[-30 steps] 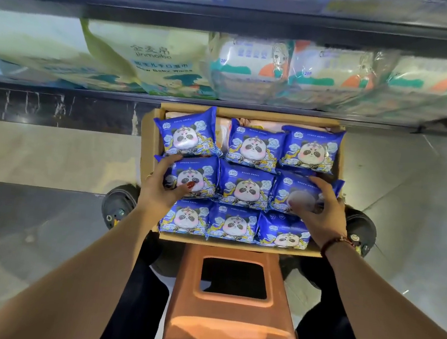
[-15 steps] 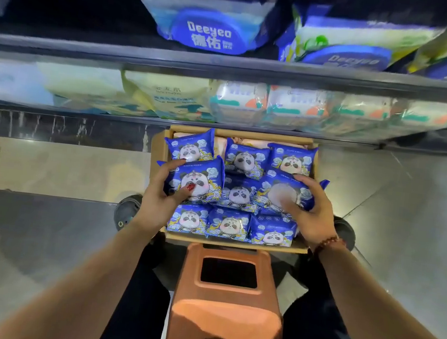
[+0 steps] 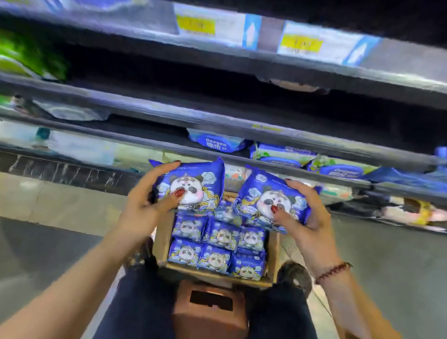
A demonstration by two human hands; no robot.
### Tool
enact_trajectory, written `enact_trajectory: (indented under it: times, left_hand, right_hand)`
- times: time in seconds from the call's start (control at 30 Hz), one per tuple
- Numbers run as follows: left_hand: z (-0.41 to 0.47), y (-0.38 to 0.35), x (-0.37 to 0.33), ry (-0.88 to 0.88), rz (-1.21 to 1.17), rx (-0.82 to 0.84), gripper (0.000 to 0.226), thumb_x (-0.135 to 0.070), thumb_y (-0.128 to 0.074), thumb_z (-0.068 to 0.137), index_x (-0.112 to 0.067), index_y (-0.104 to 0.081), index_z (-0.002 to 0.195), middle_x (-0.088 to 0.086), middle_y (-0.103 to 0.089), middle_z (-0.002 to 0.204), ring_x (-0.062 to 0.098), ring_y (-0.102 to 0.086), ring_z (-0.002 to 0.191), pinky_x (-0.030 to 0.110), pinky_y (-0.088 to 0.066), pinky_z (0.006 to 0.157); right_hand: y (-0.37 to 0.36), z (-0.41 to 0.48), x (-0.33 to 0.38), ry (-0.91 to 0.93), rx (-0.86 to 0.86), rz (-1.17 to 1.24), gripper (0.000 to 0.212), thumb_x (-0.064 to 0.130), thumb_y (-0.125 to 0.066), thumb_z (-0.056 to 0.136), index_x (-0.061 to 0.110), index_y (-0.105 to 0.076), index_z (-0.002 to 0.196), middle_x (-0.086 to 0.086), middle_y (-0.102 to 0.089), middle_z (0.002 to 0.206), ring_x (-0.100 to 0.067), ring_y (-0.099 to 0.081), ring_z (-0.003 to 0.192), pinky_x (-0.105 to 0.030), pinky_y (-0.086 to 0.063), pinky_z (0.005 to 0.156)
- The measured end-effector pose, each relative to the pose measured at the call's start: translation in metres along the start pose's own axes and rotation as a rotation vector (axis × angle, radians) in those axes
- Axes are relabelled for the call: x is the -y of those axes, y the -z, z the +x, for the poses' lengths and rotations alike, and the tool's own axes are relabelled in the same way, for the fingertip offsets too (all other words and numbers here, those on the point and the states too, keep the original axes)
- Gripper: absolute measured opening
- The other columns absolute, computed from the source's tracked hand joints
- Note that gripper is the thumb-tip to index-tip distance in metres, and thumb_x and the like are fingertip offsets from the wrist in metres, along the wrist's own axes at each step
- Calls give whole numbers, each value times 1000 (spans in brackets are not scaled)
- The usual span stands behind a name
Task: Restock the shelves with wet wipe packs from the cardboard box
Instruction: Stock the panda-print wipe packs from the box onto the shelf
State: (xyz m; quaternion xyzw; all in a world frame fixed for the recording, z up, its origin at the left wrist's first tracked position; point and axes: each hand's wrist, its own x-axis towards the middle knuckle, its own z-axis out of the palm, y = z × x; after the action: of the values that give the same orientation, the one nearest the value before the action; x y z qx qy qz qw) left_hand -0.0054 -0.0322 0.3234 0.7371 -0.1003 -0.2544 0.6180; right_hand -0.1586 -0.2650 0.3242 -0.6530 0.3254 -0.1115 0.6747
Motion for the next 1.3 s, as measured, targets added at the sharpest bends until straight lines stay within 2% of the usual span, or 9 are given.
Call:
enact_trajectory:
  times: [0.13,0.23,0.37,0.57,0.77,0.83,1.0,1.2,1.3]
  left_hand:
    - [-10,5,-71,-87,-38,17,52,9,-60,85,-29,-59,120,-13,-71,107,5,-65,96,15,-51,78]
    - [-8,7,-120,-174,-43,21,53,6,-62,85,-35,-60,119,-5,-68,116,8,-66,100,17,-52,79]
    - [-3,7,-176,-282,-59,15,48,3,-64,84,-29,-60,119,-20,-67,105,0,-64,93,15,-51,75]
    - [6,5,-233,-336,-109,35,48,-2,-69,81,-30,-63,119,-5,-71,109,13,-67,101,26,-56,84]
    - [33,-4,-262,-349,-87,67,52,0,-71,80,-28,-60,122,-3,-67,113,13,-68,100,24,-56,78]
    - [49,-8,-265,-349,-71,66,56,4,-73,77,-25,-59,123,-3,-65,112,9,-68,97,21,-56,74]
    - [98,-18,-263,-344,0,25,58,2,-79,71,-34,-59,112,9,-62,120,15,-67,101,21,-55,76]
    - [165,-31,-250,-345,84,-56,61,-17,-88,57,-48,-62,104,-3,-57,127,19,-54,121,36,-46,103]
    - [196,-42,-243,-350,117,-43,60,-2,-83,67,-33,-60,112,-6,-56,124,14,-51,120,22,-46,100]
  right_hand:
    - [5,-14,71,134,21,-21,49,2,-77,73,26,-62,114,20,-62,116,-14,-56,117,-50,-44,102]
    - [12,-16,117,255,25,-57,48,13,-79,71,35,-63,111,14,-62,118,-19,-57,116,-49,-44,102]
    - [22,-12,172,360,27,-64,48,18,-76,70,41,-62,110,12,-62,117,-18,-61,108,-44,-48,97]
    - [29,1,225,469,40,-102,53,3,-76,75,40,-62,110,11,-60,122,-17,-61,111,-48,-48,98]
    - [28,33,254,553,40,-144,50,2,-75,76,35,-60,111,13,-59,120,-15,-59,112,-48,-49,96]
    - [28,47,260,578,28,-190,48,3,-76,76,31,-60,112,14,-59,118,-12,-59,113,-44,-49,97]
    - [27,95,271,576,-23,-272,48,2,-77,74,17,-57,116,4,-59,112,10,-58,90,-5,-46,79]
    - [26,162,258,509,-78,-304,50,11,-81,72,21,-61,117,5,-60,120,0,-54,105,-9,-40,93]
    - [24,189,252,505,-79,-379,53,12,-81,72,16,-59,120,2,-58,123,-7,-51,111,-4,-38,90]
